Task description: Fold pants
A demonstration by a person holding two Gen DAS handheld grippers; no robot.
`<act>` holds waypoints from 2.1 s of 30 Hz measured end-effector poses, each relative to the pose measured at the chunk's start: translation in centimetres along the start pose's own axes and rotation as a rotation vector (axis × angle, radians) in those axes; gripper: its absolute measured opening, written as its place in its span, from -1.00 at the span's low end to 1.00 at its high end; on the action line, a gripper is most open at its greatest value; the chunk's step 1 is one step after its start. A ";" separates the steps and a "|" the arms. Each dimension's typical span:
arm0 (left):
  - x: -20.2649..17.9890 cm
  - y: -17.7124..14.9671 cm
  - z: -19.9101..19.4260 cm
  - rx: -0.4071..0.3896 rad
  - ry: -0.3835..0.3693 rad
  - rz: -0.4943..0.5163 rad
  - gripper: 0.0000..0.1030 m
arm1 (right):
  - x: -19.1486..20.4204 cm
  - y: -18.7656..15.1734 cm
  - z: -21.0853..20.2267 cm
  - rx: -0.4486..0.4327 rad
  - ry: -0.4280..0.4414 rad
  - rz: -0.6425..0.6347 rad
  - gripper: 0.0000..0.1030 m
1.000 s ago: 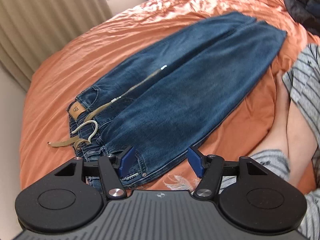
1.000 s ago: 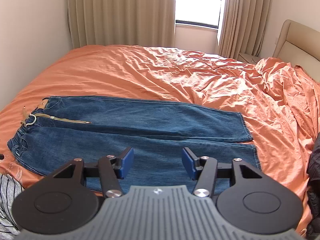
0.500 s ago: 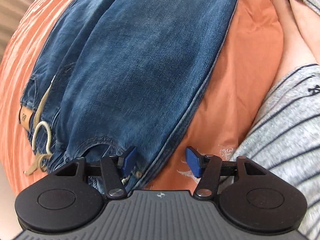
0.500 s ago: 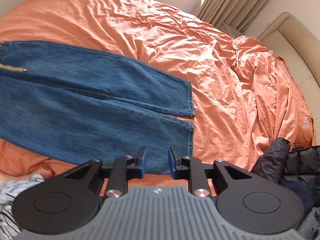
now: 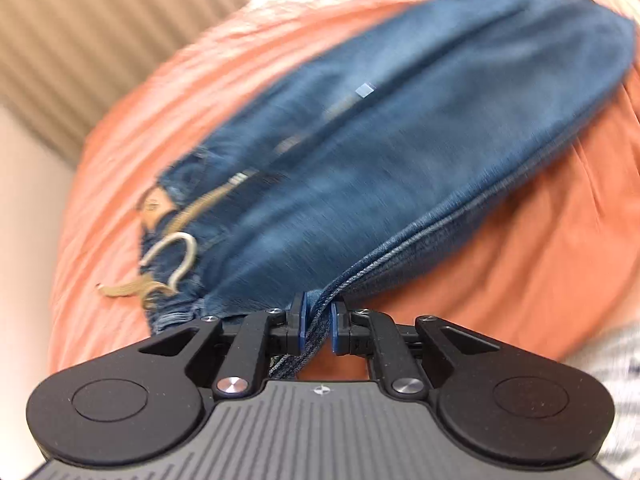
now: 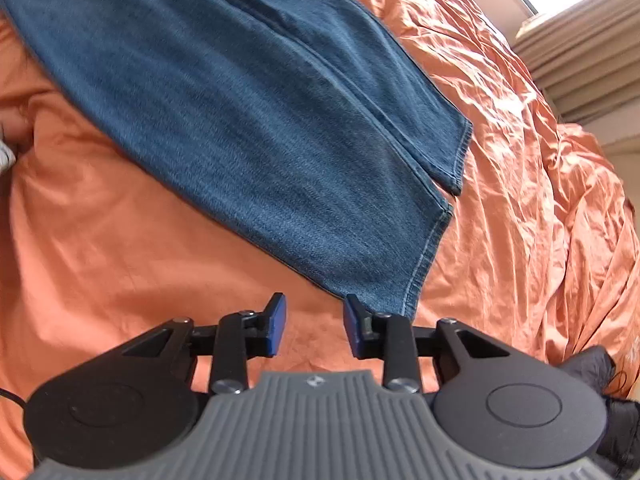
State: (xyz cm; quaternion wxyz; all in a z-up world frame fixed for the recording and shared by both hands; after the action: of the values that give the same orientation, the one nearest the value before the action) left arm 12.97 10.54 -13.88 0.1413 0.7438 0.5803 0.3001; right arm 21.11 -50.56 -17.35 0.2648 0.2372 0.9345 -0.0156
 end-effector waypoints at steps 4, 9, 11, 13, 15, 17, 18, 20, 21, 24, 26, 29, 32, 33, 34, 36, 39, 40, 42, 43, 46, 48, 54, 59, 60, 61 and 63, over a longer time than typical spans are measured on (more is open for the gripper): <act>-0.2 1.3 -0.5 -0.040 0.037 -0.089 -0.79 | 0.9 -0.2 2.7 0.012 -0.092 -0.111 -0.45; -0.4 2.0 -1.3 -0.046 0.064 -0.139 -0.79 | 2.0 -0.1 5.7 0.019 -0.204 -0.219 -0.47; -0.5 2.1 -1.3 -0.042 0.076 -0.138 -0.79 | 1.8 -0.1 6.6 0.026 -0.248 -0.215 -0.75; -0.5 2.0 -1.2 -0.043 0.083 -0.146 -0.79 | 1.2 -0.1 6.5 0.019 -0.272 -0.174 -0.96; -0.6 2.0 -1.5 -0.067 0.095 -0.147 -0.80 | 0.3 -0.2 5.5 -0.005 -0.311 -0.127 -1.00; -0.5 2.2 -2.0 -0.095 0.110 -0.165 -0.81 | -1.3 0.1 4.0 -0.030 -0.352 -0.053 -1.00; -0.3 2.6 -2.4 -0.117 0.119 -0.175 -0.81 | -2.2 0.3 3.1 -0.046 -0.374 -0.023 -1.00; 0.2 3.4 -3.2 -0.157 0.136 -0.192 -0.82 | -4.2 0.8 0.9 -0.080 -0.421 0.034 -1.00; 0.5 4.0 -3.7 -0.177 0.147 -0.195 -0.82 | -5.3 1.1 -0.2 -0.098 -0.441 0.062 -1.00; 1.8 6.2 -5.2 -0.226 0.168 -0.207 -0.82 | -8.7 2.7 -3.4 -0.149 -0.499 0.098 -1.00; 2.9 8.1 -5.9 -0.251 0.180 -0.227 -0.82 | -11.0 4.0 -5.2 -0.161 -0.533 0.125 -1.00; 4.3 11.3 -5.9 -0.270 0.210 -0.225 -0.82 | -14.5 6.2 -6.0 -0.152 -0.561 0.166 -1.00; 5.6 14.6 -4.4 -0.255 0.212 -0.235 -0.82 | -16.8 8.6 -4.9 -0.112 -0.561 0.176 -1.00; 5.9 15.5 -3.6 -0.246 0.209 -0.235 -0.82 | -17.5 9.4 -4.1 -0.094 -0.561 0.174 -1.00; 6.1 16.4 -2.7 -0.240 0.207 -0.232 -0.82 | -18.3 10.3 -3.1 -0.078 -0.560 0.172 -1.00; 6.7 17.9 -0.5 -0.221 0.212 -0.221 -0.82 | -19.8 11.8 -0.8 -0.049 -0.550 0.172 -1.00; 7.7 20.0 3.4 -0.179 0.209 -0.214 -0.82 | -21.2 14.3 3.6 -0.003 -0.525 0.146 -1.00; 8.0 20.6 4.8 -0.164 0.206 -0.210 -0.82 | -21.5 15.1 5.2 0.015 -0.519 0.133 -1.00; 8.5 21.5 8.1 -0.128 0.201 -0.198 -0.82 | -22.3 16.7 8.0 0.041 -0.504 0.108 -1.00; 8.7 21.9 9.7 -0.108 0.201 -0.189 -0.82 | -22.5 17.4 9.5 0.054 -0.491 0.098 -1.00; 9.0 22.6 14.5 -0.050 0.196 -0.162 -0.81 | -23.2 19.6 13.9 0.089 -0.455 0.061 -1.00; 9.1 22.6 17.7 -0.009 0.183 -0.151 -0.81 | -23.2 20.7 17.0 0.115 -0.433 0.034 -1.00; 8.7 21.3 24.0 0.079 0.161 -0.117 -0.80 | -22.2 22.2 23.9 0.165 -0.373 -0.015 -1.00; 8.8 21.1 25.0 0.079 0.145 -0.121 -0.80 | -22.2 22.7 25.4 0.161 -0.386 -0.012 -1.00; 9.0 21.4 24.7 0.068 0.144 -0.132 -0.80 | -22.4 22.7 25.1 0.156 -0.390 0.003 -1.00; 9.2 21.5 24.0 0.055 0.143 -0.148 -0.80 | -22.7 22.6 24.7 0.152 -0.390 0.016 -1.00; 9.5 21.9 21.8 0.007 0.153 -0.176 -0.80 | -23.1 22.1 23.6 0.143 -0.398 0.022 -1.00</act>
State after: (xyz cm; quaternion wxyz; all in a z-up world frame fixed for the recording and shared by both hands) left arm 44.67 16.27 -15.97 0.1199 0.6656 0.6533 0.3405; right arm 59.85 -44.62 -23.91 0.4267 0.2577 0.8578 -0.1253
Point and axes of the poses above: each gripper's, at about its wrist camera, not at the fingertips, and z roughly the way its jaws point, x to its left, y to its top, the point moved 6 cm from there along z, roughly the way its jaws point, and after that the axes turned 13 degrees about -z, right-handed, at the moved point
